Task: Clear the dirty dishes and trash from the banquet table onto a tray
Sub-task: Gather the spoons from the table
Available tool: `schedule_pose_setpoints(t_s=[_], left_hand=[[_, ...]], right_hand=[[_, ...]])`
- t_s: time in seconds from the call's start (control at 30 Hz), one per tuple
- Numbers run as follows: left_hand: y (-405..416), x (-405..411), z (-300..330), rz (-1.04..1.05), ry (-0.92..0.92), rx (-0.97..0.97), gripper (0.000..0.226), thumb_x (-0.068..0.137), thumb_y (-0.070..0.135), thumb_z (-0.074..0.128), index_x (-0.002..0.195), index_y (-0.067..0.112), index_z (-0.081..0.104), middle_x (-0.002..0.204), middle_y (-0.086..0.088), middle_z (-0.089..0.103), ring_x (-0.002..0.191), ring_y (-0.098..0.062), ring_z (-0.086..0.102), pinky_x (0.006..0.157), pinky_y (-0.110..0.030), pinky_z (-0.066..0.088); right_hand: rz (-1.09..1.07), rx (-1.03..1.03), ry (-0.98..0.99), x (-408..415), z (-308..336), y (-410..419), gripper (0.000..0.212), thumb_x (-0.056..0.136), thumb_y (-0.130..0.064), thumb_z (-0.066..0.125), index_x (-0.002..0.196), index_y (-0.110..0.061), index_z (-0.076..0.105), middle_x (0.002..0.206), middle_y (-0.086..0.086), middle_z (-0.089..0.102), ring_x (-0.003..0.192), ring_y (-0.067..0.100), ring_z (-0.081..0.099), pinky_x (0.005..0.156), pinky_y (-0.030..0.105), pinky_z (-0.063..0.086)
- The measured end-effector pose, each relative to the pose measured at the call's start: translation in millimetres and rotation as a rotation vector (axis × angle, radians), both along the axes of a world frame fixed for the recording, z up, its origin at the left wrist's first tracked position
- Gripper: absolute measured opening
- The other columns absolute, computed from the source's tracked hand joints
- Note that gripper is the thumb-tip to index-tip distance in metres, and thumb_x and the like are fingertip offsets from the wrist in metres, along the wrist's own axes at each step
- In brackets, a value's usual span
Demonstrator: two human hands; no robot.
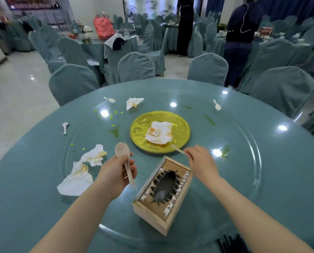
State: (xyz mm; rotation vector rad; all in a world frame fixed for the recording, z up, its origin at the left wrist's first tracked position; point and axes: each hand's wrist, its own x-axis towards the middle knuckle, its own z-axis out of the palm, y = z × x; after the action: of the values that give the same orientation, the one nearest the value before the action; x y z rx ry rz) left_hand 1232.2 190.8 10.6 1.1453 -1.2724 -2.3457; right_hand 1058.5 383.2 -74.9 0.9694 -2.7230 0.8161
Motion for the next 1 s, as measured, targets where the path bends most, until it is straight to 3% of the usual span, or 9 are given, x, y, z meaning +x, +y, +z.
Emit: schedule_pose_setpoints(t_s=[0.23,0.37,0.47,0.53,0.63,0.7,0.8,0.9,1.0], left_hand=[[-15,74,33,-0.049,0.096,-0.134,0.016,0.102,0.019,0.042,0.098,0.016,0.057,0.062,0.001,0.042,0.031,-0.003,0.028,0.029,-0.011,0.019],[-38,148,57,-0.011,0.13,-0.219,0.02,0.102,0.02,0.042,0.098,0.015,0.061,0.059,0.002,0.046,0.033,-0.004,0.029,0.029,-0.012,0.02],[-55,217,67,0.019,0.13,-0.301,0.021,0.101,0.018,0.04,0.096,0.013,0.06,0.064,-0.002,0.047,0.034,-0.005,0.032,0.03,-0.015,0.023],[-64,266,70,0.041,0.148,-0.318,0.021,0.102,0.015,0.039,0.098,0.011,0.058,0.066,-0.006,0.048,0.035,-0.006,0.034,0.031,-0.016,0.025],[-78,342,72,0.065,0.149,-0.341,0.017,0.101,0.012,0.038,0.105,0.008,0.055,0.068,-0.008,0.052,0.041,-0.009,0.037,0.034,-0.019,0.029],[-86,391,70,0.083,0.13,-0.371,0.016,0.1,0.009,0.038,0.105,0.007,0.053,0.07,-0.009,0.052,0.042,-0.01,0.038,0.035,-0.019,0.03],[-94,457,68,0.084,0.068,-0.432,0.015,0.099,0.006,0.038,0.104,0.007,0.052,0.073,-0.01,0.053,0.045,-0.012,0.038,0.036,-0.02,0.031],[-99,513,72,0.053,0.019,-0.516,0.016,0.099,0.007,0.04,0.104,0.009,0.055,0.075,-0.008,0.055,0.049,-0.012,0.041,0.042,-0.022,0.034],[-108,557,80,0.026,-0.002,-0.618,0.018,0.098,0.006,0.042,0.101,0.013,0.058,0.071,-0.003,0.061,0.049,-0.011,0.046,0.047,-0.023,0.038]], right_hand=[[0.242,-0.235,-0.073,100,76,-35,0.015,0.093,-0.012,0.056,0.101,-0.01,0.069,0.091,0.005,0.068,0.086,0.021,0.059,0.075,0.022,0.038],[0.251,-0.296,-0.236,171,105,-59,0.022,0.09,-0.008,0.055,0.101,-0.02,0.069,0.075,-0.012,0.062,0.065,0.004,0.055,0.06,0.009,0.036],[0.29,-0.228,-0.383,230,120,-75,0.037,0.086,-0.002,0.05,0.112,-0.023,0.066,0.091,-0.01,0.066,0.064,-0.005,0.05,0.061,0.012,0.037],[0.323,-0.211,-0.428,273,131,-86,0.04,0.086,-0.001,0.049,0.115,-0.023,0.065,0.1,-0.002,0.066,0.07,0.0,0.053,0.064,0.016,0.041],[0.402,-0.225,-0.428,348,150,-106,0.038,0.083,0.0,0.052,0.099,-0.03,0.067,0.087,0.0,0.067,0.062,0.005,0.053,0.059,0.022,0.047],[0.431,-0.26,-0.445,400,158,-119,0.032,0.08,0.0,0.056,0.083,-0.031,0.062,0.076,-0.007,0.064,0.055,0.001,0.049,0.058,0.025,0.044],[0.52,-0.246,-0.479,471,163,-139,0.029,0.079,-0.002,0.06,0.075,-0.031,0.062,0.06,-0.019,0.06,0.053,0.0,0.048,0.054,0.016,0.04],[0.666,-0.2,-0.446,531,175,-165,0.032,0.08,-0.006,0.065,0.072,-0.037,0.065,0.066,-0.019,0.062,0.059,-0.006,0.053,0.058,0.008,0.04],[0.76,-0.219,-0.461,578,185,-201,0.03,0.077,-0.007,0.074,0.077,-0.034,0.06,0.071,-0.013,0.059,0.063,0.001,0.051,0.064,0.016,0.044]])
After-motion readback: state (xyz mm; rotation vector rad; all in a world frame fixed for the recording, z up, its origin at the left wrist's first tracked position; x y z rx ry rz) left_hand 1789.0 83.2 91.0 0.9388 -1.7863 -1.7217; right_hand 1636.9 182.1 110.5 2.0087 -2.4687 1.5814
